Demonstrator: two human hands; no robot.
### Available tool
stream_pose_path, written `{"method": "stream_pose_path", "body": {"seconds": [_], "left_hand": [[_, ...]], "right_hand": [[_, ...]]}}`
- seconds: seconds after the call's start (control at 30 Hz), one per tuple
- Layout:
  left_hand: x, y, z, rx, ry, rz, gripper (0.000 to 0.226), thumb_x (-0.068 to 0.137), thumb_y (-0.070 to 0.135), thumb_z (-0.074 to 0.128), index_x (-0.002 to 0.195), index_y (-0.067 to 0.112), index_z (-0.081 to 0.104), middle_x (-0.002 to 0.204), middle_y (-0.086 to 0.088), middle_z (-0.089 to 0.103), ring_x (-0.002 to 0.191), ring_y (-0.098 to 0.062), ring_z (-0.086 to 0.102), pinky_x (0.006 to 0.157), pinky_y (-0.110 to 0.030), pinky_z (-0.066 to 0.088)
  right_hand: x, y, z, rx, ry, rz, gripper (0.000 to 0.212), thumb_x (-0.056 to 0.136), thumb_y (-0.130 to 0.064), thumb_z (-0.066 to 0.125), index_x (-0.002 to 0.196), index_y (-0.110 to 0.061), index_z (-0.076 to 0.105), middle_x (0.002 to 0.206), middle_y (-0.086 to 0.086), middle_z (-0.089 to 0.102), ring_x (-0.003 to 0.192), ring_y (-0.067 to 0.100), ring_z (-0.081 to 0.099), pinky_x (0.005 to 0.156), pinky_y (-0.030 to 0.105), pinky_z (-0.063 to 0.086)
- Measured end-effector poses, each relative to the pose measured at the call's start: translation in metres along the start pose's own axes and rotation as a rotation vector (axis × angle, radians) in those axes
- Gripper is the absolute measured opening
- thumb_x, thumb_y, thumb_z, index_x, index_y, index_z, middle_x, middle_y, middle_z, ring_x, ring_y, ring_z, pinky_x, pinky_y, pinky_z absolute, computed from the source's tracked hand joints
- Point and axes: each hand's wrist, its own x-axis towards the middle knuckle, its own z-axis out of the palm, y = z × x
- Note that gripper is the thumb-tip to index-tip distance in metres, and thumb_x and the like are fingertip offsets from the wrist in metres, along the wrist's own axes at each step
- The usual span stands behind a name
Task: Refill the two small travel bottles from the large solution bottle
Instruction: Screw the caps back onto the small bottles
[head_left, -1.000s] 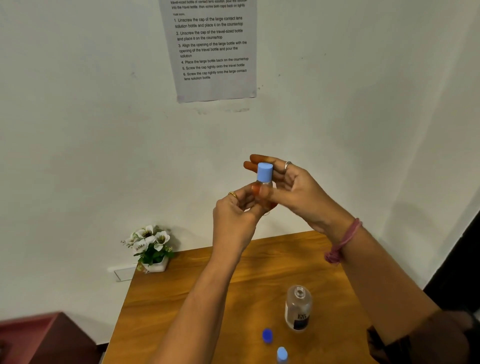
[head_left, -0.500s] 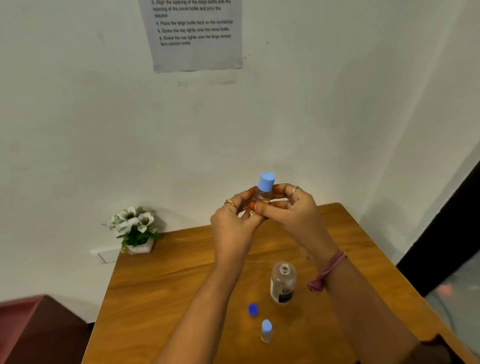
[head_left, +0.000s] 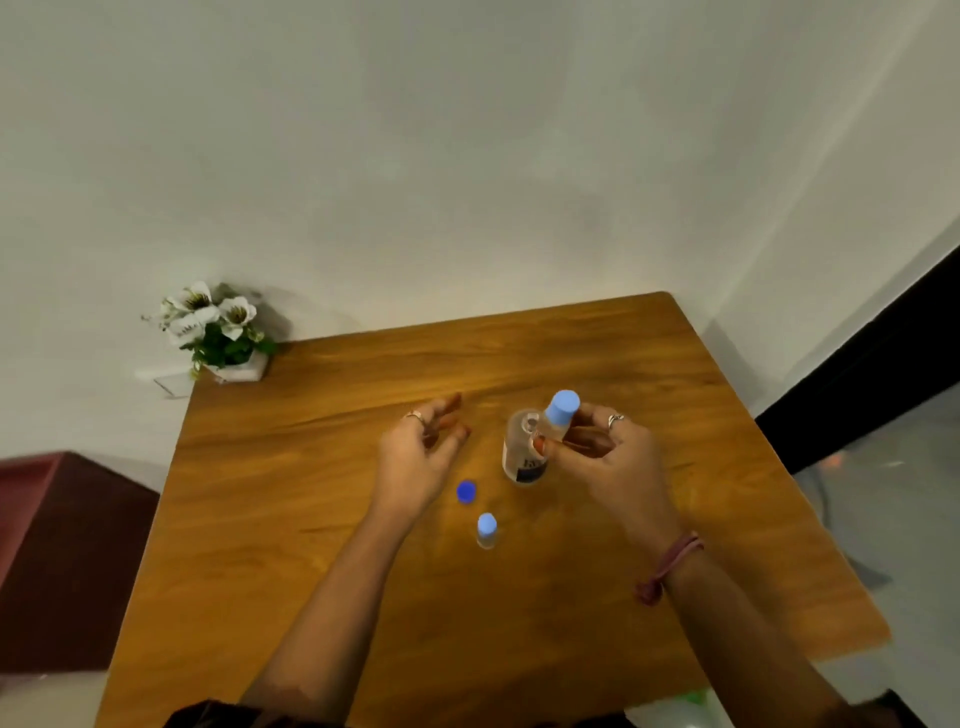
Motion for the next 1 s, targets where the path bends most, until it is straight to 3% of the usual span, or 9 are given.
{"method": "stream_pose_path", "body": {"seconds": [0.17, 0.4, 0.47, 0.6, 0.73, 1.0], "left_hand": [[-0.008, -0.035, 0.018, -0.052, 0.041, -0.14, 0.031, 0.087, 0.006, 0.065, 0.117, 0.012, 0.063, 0.11, 0.001, 0.069, 0.097, -0.01, 0.064, 0.088, -0.026, 0.051], [-0.018, -0.066, 0.035, -0.073, 0.032, -0.248, 0.029, 0.088, 0.004, 0.064, 0.116, 0.011, 0.064, 0.106, 0.002, 0.068, 0.096, -0.01, 0.064, 0.088, -0.026, 0.052], [-0.02, -0.072, 0.038, -0.077, 0.037, -0.265, 0.029, 0.088, 0.004, 0.063, 0.116, 0.012, 0.064, 0.106, 0.002, 0.068, 0.098, -0.011, 0.064, 0.087, -0.025, 0.052], [-0.022, -0.079, 0.042, -0.077, 0.065, -0.285, 0.028, 0.088, 0.004, 0.063, 0.115, 0.01, 0.065, 0.106, -0.001, 0.07, 0.097, -0.011, 0.065, 0.084, -0.021, 0.051], [-0.023, -0.081, 0.043, -0.088, 0.083, -0.301, 0.027, 0.087, 0.004, 0.064, 0.113, 0.013, 0.066, 0.105, 0.0, 0.07, 0.101, -0.013, 0.065, 0.089, -0.026, 0.052], [-0.021, -0.084, 0.041, -0.126, 0.083, -0.309, 0.027, 0.088, 0.003, 0.063, 0.113, 0.013, 0.065, 0.102, 0.003, 0.069, 0.101, -0.011, 0.065, 0.091, -0.029, 0.052]], "right_hand": [[-0.022, 0.061, 0.007, -0.039, -0.069, 0.118, 0.041, 0.07, -0.019, 0.082, 0.106, -0.014, 0.065, 0.101, -0.003, 0.071, 0.094, 0.003, 0.067, 0.078, 0.02, 0.055], [-0.028, 0.115, 0.028, -0.109, -0.132, 0.213, 0.038, 0.073, -0.019, 0.08, 0.106, -0.017, 0.061, 0.106, -0.002, 0.067, 0.097, 0.005, 0.064, 0.081, 0.019, 0.054], [-0.027, 0.124, 0.034, -0.137, -0.157, 0.219, 0.042, 0.074, -0.017, 0.078, 0.111, -0.013, 0.06, 0.111, -0.001, 0.064, 0.099, 0.006, 0.062, 0.08, 0.016, 0.052], [-0.024, 0.135, 0.043, -0.184, -0.193, 0.226, 0.048, 0.074, -0.015, 0.077, 0.117, -0.007, 0.058, 0.116, 0.003, 0.061, 0.103, 0.012, 0.06, 0.088, 0.028, 0.053], [-0.023, 0.141, 0.046, -0.2, -0.189, 0.237, 0.048, 0.074, -0.012, 0.076, 0.117, -0.005, 0.058, 0.117, 0.005, 0.059, 0.105, 0.015, 0.059, 0.09, 0.032, 0.053], [-0.025, 0.145, 0.046, -0.134, -0.198, 0.314, 0.051, 0.076, -0.006, 0.074, 0.122, -0.005, 0.053, 0.124, 0.008, 0.057, 0.106, 0.012, 0.055, 0.09, 0.025, 0.049]]}}
